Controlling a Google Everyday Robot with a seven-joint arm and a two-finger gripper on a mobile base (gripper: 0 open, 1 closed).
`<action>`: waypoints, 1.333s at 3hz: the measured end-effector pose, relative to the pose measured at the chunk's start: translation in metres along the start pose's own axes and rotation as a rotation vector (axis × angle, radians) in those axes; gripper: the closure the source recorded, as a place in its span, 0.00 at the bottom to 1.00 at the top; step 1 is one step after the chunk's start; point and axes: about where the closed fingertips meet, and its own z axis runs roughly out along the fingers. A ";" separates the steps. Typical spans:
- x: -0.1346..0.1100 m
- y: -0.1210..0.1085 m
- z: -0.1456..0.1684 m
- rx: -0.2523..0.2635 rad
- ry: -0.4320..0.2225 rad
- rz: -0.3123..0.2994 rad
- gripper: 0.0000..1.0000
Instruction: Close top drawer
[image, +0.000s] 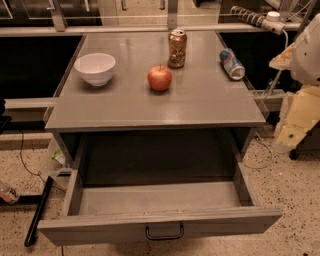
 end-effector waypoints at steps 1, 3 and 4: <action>0.000 0.000 0.000 0.000 0.000 0.000 0.00; 0.010 0.044 0.014 -0.039 -0.007 -0.055 0.00; 0.017 0.082 0.026 -0.074 -0.025 -0.095 0.18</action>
Offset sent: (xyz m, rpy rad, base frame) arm -0.0314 0.0022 -0.0240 -0.0027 0.0297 0.0720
